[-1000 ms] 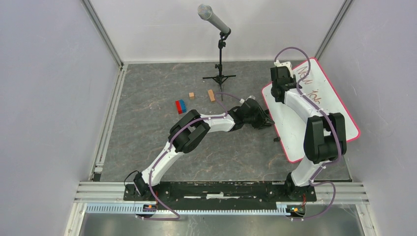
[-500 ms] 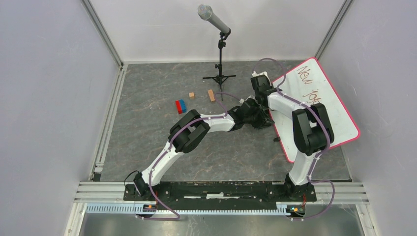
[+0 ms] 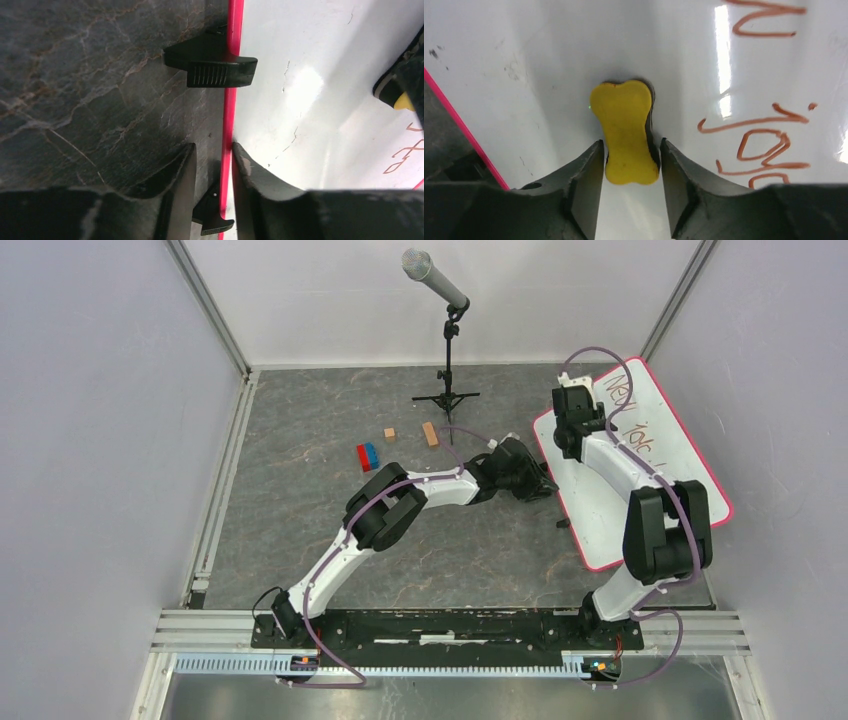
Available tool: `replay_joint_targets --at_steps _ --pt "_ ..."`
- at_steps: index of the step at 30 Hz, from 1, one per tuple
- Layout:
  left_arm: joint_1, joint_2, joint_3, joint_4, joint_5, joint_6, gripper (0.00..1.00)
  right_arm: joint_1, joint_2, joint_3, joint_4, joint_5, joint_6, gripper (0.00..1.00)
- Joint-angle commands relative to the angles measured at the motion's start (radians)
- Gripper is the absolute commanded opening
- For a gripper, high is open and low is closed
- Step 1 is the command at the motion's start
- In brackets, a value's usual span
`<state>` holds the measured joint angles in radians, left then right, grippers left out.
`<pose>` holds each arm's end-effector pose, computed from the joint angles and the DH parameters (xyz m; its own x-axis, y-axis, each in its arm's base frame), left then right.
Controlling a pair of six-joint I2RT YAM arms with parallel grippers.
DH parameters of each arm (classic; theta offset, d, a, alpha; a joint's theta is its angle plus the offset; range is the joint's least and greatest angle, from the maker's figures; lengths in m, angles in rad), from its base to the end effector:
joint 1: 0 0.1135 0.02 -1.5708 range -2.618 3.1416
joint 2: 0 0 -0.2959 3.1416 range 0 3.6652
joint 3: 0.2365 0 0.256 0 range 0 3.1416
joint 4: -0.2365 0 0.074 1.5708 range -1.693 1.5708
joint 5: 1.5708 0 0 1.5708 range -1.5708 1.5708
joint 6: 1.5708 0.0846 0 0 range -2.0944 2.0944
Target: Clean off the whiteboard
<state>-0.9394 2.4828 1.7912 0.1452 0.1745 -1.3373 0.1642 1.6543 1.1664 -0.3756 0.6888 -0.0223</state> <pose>0.3531 -0.5078 0.1004 -0.9295 -0.3520 -0.1099 -0.0942 0.5148 -0.8521 0.3868 0.0096 0.2388 -0.7560 -0.1427 -0.6389 0.2645 0.8262 -0.4975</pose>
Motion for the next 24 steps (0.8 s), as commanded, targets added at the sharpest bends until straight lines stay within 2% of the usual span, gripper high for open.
replay_joint_targets --at_steps 1,4,7,9,11,17,21,24 --pt "-0.001 0.056 0.043 -0.137 -0.039 0.126 0.42 -0.004 -0.054 -0.053 -0.020 -0.007 -0.009 0.56" --pt "0.001 -0.014 -0.022 -0.085 -0.041 0.203 0.54 -0.003 -0.047 -0.025 -0.019 -0.018 -0.025 0.66" --pt "0.005 -0.103 -0.106 -0.013 -0.012 0.266 0.65 -0.002 -0.017 0.027 -0.032 -0.021 -0.036 0.68" --pt "0.012 -0.151 -0.133 -0.004 -0.008 0.315 0.69 -0.002 0.004 0.056 -0.032 -0.025 -0.039 0.68" --pt "0.027 -0.188 -0.147 -0.021 -0.027 0.341 0.71 -0.001 0.026 0.087 -0.044 -0.029 -0.035 0.68" --pt "0.059 -0.127 0.015 -0.194 -0.092 0.432 0.69 0.000 0.063 0.106 -0.027 -0.011 -0.032 0.63" --pt "0.065 -0.069 0.120 -0.214 -0.058 0.478 0.69 0.000 0.088 0.109 -0.041 0.003 -0.021 0.59" --pt "0.086 -0.088 0.126 -0.173 -0.027 0.546 0.73 0.000 0.079 0.069 -0.016 0.007 -0.029 0.58"
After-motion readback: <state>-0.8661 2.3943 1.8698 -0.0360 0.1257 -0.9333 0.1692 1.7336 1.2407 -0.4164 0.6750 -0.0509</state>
